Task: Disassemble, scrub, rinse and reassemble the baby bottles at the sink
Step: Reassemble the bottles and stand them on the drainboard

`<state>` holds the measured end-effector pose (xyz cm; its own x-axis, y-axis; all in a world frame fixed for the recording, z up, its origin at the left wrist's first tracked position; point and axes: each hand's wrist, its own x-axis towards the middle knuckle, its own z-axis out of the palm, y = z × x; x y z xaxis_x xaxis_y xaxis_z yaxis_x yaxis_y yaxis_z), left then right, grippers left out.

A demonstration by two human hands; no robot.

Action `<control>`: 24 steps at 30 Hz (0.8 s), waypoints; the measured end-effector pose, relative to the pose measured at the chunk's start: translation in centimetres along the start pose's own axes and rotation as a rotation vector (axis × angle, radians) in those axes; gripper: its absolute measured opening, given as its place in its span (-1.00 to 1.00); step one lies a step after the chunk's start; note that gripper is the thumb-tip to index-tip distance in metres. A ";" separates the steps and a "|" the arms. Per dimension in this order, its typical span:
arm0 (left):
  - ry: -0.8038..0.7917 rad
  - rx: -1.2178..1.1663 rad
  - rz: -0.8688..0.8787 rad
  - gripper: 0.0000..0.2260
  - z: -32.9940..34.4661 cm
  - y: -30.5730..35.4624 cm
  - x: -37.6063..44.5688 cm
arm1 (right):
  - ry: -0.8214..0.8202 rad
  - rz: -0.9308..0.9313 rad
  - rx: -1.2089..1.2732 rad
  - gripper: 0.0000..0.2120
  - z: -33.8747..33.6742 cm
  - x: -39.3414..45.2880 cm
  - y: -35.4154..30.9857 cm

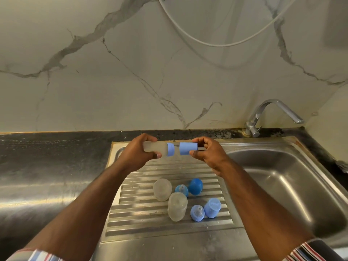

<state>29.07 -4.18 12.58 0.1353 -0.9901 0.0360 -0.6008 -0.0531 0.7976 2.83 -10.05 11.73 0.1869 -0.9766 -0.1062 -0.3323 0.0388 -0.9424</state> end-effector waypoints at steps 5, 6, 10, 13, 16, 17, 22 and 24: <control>-0.075 -0.218 -0.028 -0.62 0.4 0.4 -1.2 | -0.091 -0.106 -0.006 -0.61 -0.3 -0.6 -1.6; -0.086 -0.242 -0.031 -0.63 0.4 0.4 -1.4 | -0.103 -0.117 -0.020 -0.61 -0.5 -0.6 -1.8; -0.172 -0.266 -0.031 -0.53 0.7 0.4 -1.7 | -0.150 -0.138 -0.044 -0.59 -1.3 -0.5 -2.7; -0.153 -0.248 -0.029 -0.46 1.1 0.4 -1.6 | -0.182 -0.142 -0.086 -0.58 -1.7 -0.7 -3.3; -0.124 -0.287 -0.031 -0.50 1.5 0.6 -1.5 | -0.177 -0.168 -0.129 -0.58 -1.6 -0.8 -3.7; -0.123 -0.294 -0.036 -0.52 1.6 0.6 -1.6 | -0.174 -0.174 -0.145 -0.58 -1.6 -0.8 -3.8; -0.072 -0.177 -0.008 -0.48 2.1 1.0 -1.6 | -0.181 -0.182 -0.253 -0.58 -1.6 -0.9 -4.5; -0.042 -0.103 0.012 -0.42 2.3 0.9 -1.3 | -0.192 -0.183 -0.290 -0.59 -1.5 -0.9 -4.5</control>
<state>26.47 -3.20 11.87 0.0942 -0.9953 0.0225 -0.5178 -0.0297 0.8550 2.73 -9.67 16.55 0.4273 -0.9037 -0.0281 -0.5202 -0.2203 -0.8251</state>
